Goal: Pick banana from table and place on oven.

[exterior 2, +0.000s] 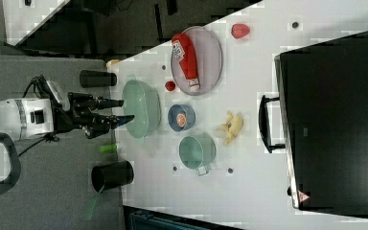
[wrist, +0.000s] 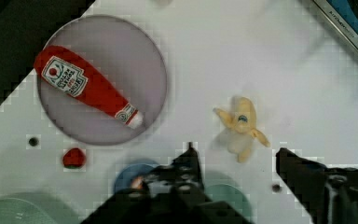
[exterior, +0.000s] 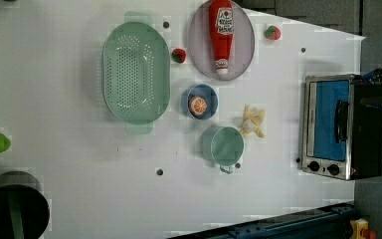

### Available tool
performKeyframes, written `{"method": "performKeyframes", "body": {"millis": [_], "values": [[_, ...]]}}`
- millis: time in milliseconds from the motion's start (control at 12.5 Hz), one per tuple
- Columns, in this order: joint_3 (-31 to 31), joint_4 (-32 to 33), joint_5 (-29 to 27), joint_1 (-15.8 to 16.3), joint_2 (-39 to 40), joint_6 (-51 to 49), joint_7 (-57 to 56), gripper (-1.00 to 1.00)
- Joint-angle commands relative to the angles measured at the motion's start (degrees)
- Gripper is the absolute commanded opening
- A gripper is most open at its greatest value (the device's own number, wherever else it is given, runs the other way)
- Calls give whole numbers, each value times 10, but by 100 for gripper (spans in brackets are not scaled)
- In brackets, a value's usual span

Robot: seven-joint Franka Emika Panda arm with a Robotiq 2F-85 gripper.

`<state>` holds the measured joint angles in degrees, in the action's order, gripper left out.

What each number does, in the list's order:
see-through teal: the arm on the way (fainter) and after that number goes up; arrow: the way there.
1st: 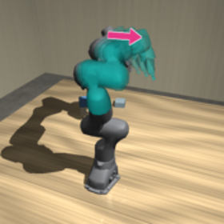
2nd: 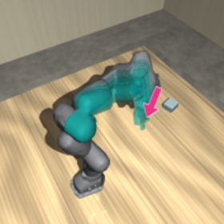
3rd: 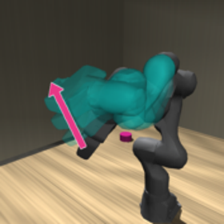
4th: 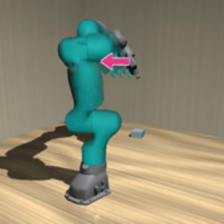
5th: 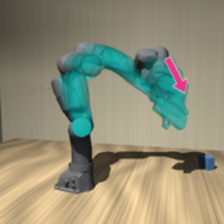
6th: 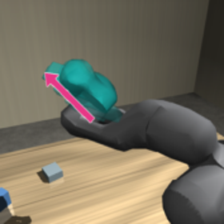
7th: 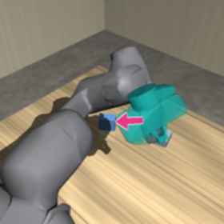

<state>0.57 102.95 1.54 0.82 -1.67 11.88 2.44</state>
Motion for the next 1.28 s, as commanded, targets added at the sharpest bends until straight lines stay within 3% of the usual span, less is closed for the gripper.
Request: {"method": "performKeyframes", "body": {"millis": [80, 240, 720, 1280], "values": [[23, 123, -4, -16, -223, -86, -16, 59], [23, 123, -4, -16, -222, -86, -16, 99], [22, 171, -4, -16, -175, -47, -16, 100], [23, 294, -4, -16, -41, 246, -17, 100]]}}
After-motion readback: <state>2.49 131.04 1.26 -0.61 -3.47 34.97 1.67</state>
